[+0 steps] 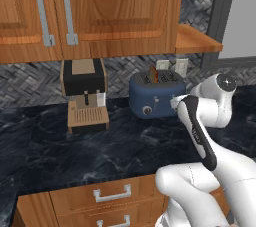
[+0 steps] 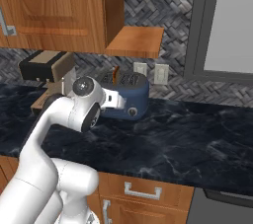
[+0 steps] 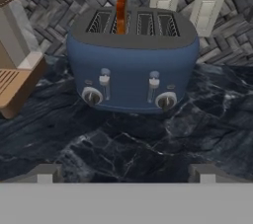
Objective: Start the toaster. Once the lever pops up, take the bread to the plate on the dining counter.
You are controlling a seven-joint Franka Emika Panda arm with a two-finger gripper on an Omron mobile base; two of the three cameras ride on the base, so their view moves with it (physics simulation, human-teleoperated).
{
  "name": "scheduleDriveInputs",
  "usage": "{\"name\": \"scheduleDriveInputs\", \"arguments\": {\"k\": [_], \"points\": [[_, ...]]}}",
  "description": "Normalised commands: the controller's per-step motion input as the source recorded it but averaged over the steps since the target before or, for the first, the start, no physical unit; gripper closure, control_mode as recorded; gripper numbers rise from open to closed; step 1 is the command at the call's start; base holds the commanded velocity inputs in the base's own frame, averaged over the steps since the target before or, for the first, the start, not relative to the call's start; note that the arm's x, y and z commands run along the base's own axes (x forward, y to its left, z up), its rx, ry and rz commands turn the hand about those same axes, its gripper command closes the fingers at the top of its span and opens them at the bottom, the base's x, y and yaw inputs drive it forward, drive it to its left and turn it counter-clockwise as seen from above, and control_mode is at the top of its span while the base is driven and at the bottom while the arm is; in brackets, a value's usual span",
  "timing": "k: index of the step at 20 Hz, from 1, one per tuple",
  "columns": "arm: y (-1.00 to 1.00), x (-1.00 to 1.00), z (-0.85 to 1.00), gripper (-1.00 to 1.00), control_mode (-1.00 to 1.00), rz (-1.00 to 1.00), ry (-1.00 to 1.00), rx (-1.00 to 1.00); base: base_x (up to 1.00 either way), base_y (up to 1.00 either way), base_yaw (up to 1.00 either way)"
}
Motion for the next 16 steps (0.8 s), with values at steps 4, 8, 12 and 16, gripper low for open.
{"name": "scheduleDriveInputs", "arguments": {"k": [4, 8, 12, 16], "points": [[0.0, 0.03, 0.0, -1.0, -1.0, 0.0, 0.0, 0.0, 0.0, 0.0, 0.0], [0.0, 0.11, 0.0, -1.0, -1.0, 0.0, 0.0, 0.0, 0.0, 0.0, 0.0], [0.0, 0.11, 0.0, -1.0, -1.0, 0.0, 0.0, 0.0, 0.0, 0.0, 0.0], [0.0, 0.12, 0.0, -1.0, -1.0, 0.0, 0.0, 0.0, 0.0, 0.0, 0.0]]}}
